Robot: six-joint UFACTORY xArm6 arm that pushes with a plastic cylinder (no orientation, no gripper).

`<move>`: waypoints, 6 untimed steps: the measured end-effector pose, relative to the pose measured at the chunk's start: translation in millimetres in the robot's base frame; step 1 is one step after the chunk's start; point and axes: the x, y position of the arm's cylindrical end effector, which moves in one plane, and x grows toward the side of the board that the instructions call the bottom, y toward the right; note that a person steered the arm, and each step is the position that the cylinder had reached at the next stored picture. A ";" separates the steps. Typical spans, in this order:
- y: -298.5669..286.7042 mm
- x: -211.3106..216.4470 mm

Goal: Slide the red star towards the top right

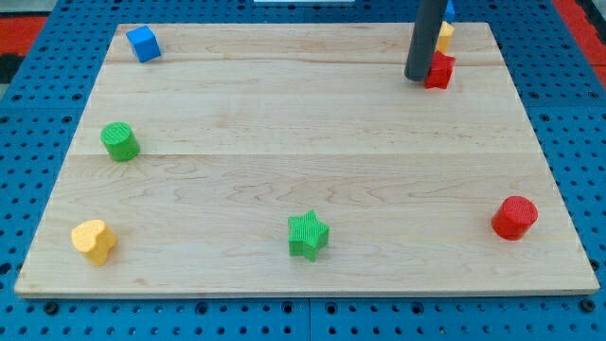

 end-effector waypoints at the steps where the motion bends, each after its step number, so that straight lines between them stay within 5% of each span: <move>1: 2.3 0.0; 4: 15.7 4.6; 6: 23.1 105.0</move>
